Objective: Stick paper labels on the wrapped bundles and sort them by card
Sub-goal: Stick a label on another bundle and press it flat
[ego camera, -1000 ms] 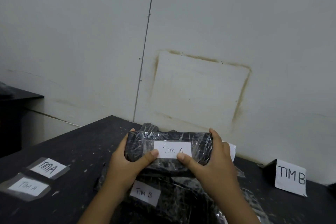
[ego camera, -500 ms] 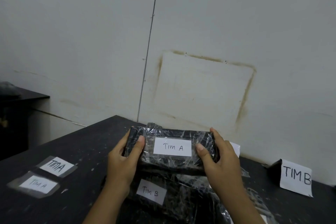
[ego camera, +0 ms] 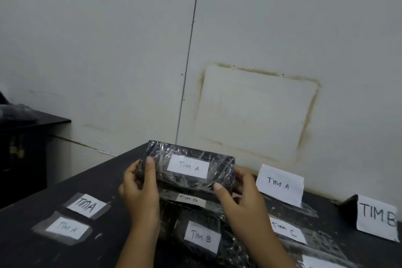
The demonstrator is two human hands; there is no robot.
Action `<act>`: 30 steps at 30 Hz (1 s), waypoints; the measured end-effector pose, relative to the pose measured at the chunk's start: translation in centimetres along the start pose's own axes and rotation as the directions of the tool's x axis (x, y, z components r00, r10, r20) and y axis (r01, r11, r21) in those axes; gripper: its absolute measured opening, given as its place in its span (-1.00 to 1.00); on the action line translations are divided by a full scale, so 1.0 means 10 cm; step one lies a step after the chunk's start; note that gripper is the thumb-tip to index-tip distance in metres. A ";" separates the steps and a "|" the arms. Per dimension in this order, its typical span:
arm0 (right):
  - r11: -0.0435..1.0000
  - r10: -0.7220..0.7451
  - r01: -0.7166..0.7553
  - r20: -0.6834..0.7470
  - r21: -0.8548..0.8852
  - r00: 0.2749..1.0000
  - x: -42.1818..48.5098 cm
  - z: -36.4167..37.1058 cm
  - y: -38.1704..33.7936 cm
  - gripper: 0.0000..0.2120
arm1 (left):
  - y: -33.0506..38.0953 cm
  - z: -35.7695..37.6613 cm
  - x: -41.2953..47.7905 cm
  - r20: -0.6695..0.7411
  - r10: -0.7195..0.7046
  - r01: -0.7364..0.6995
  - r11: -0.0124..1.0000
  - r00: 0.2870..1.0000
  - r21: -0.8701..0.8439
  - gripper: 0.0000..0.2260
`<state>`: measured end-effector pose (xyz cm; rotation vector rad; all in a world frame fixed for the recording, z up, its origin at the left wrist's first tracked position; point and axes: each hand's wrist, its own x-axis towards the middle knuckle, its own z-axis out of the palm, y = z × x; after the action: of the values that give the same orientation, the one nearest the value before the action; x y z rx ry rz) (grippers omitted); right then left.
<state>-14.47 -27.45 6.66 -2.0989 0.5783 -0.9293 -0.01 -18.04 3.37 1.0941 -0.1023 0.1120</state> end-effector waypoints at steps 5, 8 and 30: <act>0.997 0.036 -0.030 0.084 -0.070 0.996 0.08 0.26 -0.13 -0.33 | -0.15 -0.11 0.21 -0.027 -0.038 0.038 0.999 0.999 -0.010 -0.55; 0.996 0.044 -0.035 0.105 -0.087 0.994 0.17 0.46 -0.11 -0.29 | -0.15 -0.16 0.28 -0.031 -0.065 0.064 0.998 0.997 -0.021 -0.52; 0.933 0.092 0.057 0.388 -0.355 0.917 0.59 1.39 -0.12 -0.50 | -0.27 -0.29 0.55 0.076 -0.346 0.354 0.911 0.935 -0.213 -0.49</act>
<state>0.06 -24.17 3.78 -2.5177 0.5800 -0.3727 5.89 -16.42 0.44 0.8737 0.0498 -0.2389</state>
